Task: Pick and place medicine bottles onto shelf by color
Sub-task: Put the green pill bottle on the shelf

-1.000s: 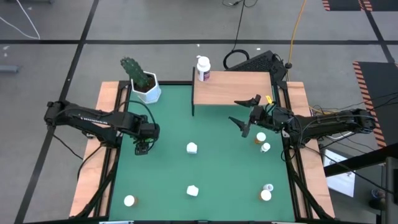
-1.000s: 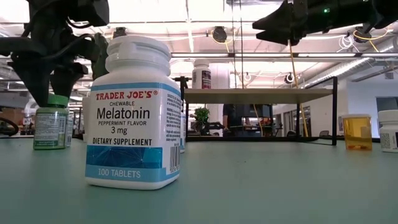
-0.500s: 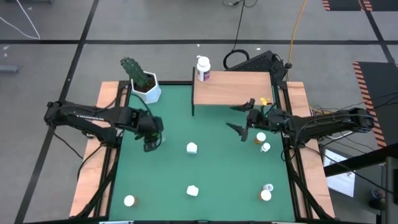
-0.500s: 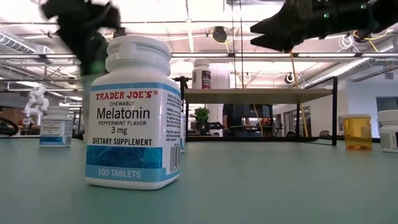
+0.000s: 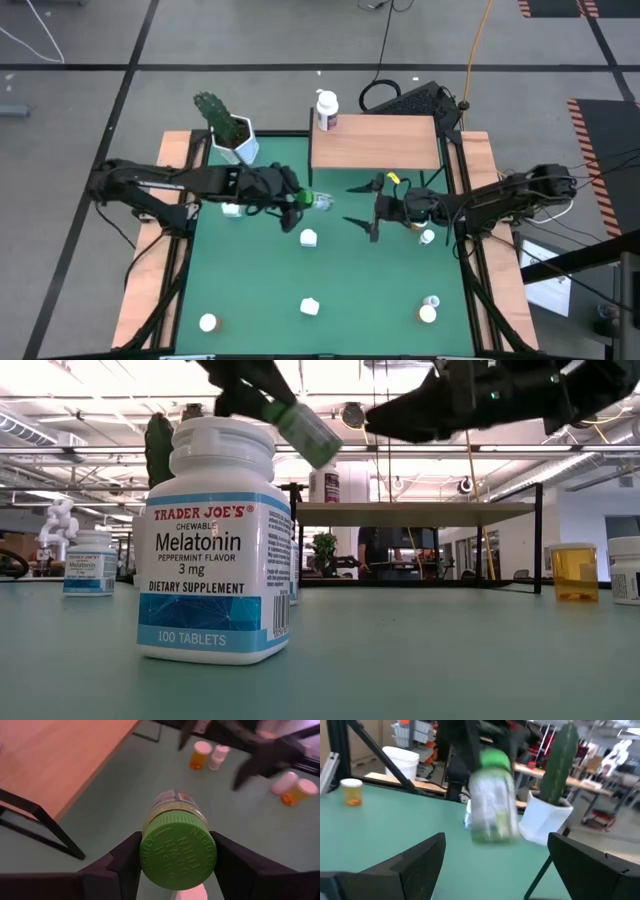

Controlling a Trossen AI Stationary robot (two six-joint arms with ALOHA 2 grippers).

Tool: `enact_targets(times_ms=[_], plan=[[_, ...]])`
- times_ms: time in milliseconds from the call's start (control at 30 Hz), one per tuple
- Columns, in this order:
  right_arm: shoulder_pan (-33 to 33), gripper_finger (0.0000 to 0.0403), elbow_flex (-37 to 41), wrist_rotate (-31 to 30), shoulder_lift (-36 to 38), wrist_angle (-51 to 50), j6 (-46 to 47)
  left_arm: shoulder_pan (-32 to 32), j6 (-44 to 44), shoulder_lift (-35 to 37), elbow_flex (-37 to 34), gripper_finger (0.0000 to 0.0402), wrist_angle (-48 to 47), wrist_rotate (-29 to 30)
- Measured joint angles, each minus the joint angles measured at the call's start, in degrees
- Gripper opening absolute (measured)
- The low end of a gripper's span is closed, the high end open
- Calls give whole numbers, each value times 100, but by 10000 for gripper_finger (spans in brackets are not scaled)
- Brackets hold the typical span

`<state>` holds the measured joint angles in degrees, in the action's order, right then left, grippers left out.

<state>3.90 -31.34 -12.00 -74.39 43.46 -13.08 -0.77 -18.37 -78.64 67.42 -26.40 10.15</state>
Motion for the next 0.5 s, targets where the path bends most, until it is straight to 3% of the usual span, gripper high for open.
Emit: enact_targets(times_ms=[167, 500], plan=[[107, 343, -328, -25, -208, -31, -140, 130, -236, -642, 463, 224, 7, 1], [-55, 339, -471, -256, -647, -405, 93, 181, -164, -1234, 1017, 208, -23, -273]])
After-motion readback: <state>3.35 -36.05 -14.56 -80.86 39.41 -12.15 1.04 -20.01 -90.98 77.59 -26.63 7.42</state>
